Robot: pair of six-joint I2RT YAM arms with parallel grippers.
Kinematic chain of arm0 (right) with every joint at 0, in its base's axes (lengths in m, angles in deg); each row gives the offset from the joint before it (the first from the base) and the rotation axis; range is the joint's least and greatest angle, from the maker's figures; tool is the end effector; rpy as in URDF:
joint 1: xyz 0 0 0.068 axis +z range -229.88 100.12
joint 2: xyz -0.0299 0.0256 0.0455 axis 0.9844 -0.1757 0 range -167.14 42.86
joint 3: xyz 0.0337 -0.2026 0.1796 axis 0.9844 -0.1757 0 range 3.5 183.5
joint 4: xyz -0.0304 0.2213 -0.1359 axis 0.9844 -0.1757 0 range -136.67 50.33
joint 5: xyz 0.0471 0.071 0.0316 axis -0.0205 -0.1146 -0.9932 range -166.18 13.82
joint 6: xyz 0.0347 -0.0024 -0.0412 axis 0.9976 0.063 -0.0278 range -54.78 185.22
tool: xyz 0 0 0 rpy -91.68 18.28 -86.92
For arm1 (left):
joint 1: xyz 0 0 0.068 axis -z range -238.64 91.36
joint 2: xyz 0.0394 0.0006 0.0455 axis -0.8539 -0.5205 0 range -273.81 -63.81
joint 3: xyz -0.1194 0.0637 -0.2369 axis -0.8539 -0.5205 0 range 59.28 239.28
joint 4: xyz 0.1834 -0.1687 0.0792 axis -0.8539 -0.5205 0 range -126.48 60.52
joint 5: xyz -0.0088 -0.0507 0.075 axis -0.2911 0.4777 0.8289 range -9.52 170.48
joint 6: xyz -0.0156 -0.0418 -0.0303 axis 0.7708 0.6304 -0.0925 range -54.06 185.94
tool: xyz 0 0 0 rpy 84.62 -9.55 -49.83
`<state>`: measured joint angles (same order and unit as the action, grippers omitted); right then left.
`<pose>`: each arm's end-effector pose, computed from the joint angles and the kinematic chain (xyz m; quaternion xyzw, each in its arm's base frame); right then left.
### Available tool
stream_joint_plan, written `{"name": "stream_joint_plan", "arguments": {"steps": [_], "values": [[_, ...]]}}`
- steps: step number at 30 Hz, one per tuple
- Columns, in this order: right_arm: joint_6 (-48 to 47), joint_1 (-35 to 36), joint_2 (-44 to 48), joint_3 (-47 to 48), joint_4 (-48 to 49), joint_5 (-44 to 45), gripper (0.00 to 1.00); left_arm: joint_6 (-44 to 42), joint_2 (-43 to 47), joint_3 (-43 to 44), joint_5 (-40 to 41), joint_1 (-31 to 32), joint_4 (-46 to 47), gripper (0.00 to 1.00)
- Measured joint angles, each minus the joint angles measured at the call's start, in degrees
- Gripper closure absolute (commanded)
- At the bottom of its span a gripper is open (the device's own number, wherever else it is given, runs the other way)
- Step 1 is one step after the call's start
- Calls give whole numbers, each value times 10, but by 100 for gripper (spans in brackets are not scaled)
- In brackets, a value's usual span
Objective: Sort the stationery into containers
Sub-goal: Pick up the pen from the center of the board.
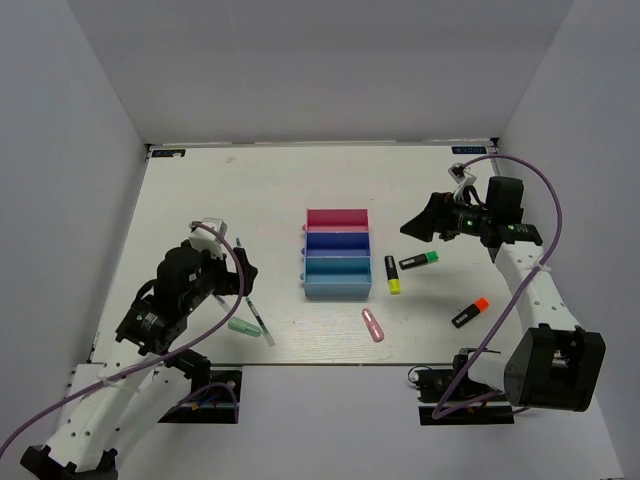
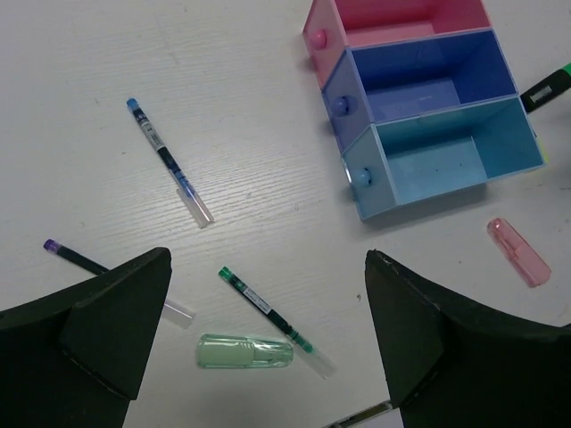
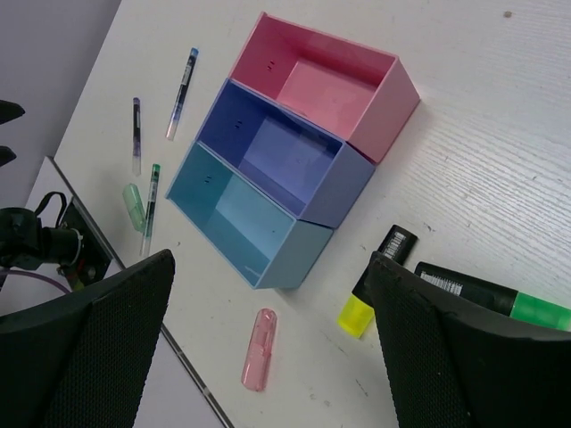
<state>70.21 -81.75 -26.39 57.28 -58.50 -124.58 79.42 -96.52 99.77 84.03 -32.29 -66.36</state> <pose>0.2599 0.0182 0.2979 -0.1429 0.8165 0.3739 0.4161 0.1159 -0.0549 0.2955 0.0809 0.8580 -0.1474 0.4854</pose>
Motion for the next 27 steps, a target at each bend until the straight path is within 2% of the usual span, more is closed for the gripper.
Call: {"name": "stream_joint_plan", "arguments": {"steps": [7,9,10,11,12,13,16,18,19,20,21,22,23,25,27], "values": [[0,0,-1,-13,12,0,10,12,-23,-6,-12,0,1,2],[-2,0,-1,-19,14,0,10,15,-31,-6,-12,0,1,9],[-8,0,-1,-21,14,-2,10,20,-36,-6,-12,0,1,25],[-20,0,-1,-22,10,-4,48,28,-41,-6,-12,0,2,40],[-37,0,-1,-22,8,-5,94,37,-47,-6,-11,0,3,62],[-49,0,-2,-21,4,-9,100,44,-54,-6,-8,0,4,100],[-77,0,-17,-5,-38,-9,100,70,-92,1,9,0,1,100],[-92,0,-25,2,-60,0,38,88,-128,12,25,0,-6,53],[-99,0,-25,2,-70,9,10,100,-151,21,37,0,-11,38],[-104,0,-22,2,-78,18,10,117,-176,32,53,0,-18,32],[-110,0,-18,0,-79,27,12,129,-199,43,63,-2,-28,31],[-114,0,-14,0,-80,37,39,142,-222,58,73,-6,-35,31],[-120,0,-10,0,-81,48,60,154,-249,74,80,-13,-39,34],[-123,1,-3,0,-83,67,91,168,-305,106,80,-34,-44,43],[-120,1,0,0,-85,82,91,170,-367,133,67,-61,-34,49]]}}
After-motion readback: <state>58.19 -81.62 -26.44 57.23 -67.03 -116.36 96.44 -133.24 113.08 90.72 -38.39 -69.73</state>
